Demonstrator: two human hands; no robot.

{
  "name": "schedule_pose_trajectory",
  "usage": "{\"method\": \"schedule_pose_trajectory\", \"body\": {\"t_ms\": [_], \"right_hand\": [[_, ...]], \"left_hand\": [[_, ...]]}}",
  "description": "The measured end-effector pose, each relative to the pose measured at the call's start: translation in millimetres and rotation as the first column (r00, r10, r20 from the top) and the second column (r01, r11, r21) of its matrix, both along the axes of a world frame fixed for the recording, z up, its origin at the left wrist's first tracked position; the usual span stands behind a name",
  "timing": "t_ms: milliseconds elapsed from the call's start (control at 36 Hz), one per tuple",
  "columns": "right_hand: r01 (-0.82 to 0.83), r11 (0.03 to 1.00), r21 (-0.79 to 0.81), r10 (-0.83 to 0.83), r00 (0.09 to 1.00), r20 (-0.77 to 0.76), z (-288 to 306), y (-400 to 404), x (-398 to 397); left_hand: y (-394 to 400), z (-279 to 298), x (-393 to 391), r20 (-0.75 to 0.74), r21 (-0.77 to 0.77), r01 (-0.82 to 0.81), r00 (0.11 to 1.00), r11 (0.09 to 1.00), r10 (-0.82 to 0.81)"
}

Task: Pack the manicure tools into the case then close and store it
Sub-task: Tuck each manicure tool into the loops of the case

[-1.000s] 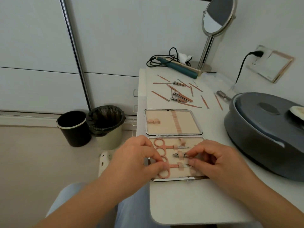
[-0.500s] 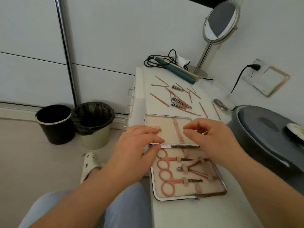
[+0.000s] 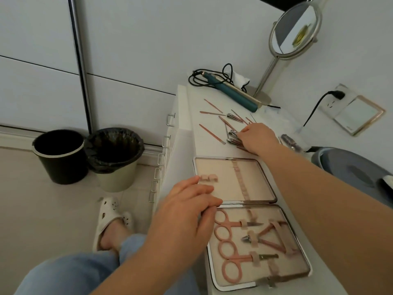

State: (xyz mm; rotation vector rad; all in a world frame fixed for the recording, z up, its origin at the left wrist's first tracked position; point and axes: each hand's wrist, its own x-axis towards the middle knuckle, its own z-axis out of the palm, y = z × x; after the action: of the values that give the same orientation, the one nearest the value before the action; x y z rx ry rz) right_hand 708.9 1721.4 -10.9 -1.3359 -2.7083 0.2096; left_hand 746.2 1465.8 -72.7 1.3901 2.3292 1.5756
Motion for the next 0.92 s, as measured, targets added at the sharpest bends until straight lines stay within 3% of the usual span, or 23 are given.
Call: {"method": "schedule_pose_trajectory", "body": {"t_ms": [333,500,694,806,917], "right_hand": [[-0.059,0.992,0.111,0.051,0.996,0.072,-5.7,-0.7,-1.1],[-0.114,0.976,0.187,0.137,0.984,-0.115,6.7,-9.1,9.3],[-0.361,0.932,0.023,0.348,0.878,-0.328,17.9,-66.6,66.6],[-0.548,0.831,-0.095,0.501,0.812,-0.301,16.3,-104.7,113.4],[-0.629,0.758,-0.174,0.598,0.776,-0.201,14.9,-123.5,147.0]], "left_hand": [[-2.1,-1.2,-0.6,0.009,0.000,0.041,0.999,0.999,-0.041],[-1.3,2.7,0.6,-0.037,-0.042,0.023,0.999,0.999,-0.024],[-4.0,17.3,3.2,0.002,-0.095,-0.060,0.998,0.994,0.061],[-3.3,30.0,4.5,0.014,-0.090,-0.105,0.994,0.990,0.107],[-3.9,38.6,15.2,-0.029,-0.072,-0.028,0.999,0.997,0.026]]}}
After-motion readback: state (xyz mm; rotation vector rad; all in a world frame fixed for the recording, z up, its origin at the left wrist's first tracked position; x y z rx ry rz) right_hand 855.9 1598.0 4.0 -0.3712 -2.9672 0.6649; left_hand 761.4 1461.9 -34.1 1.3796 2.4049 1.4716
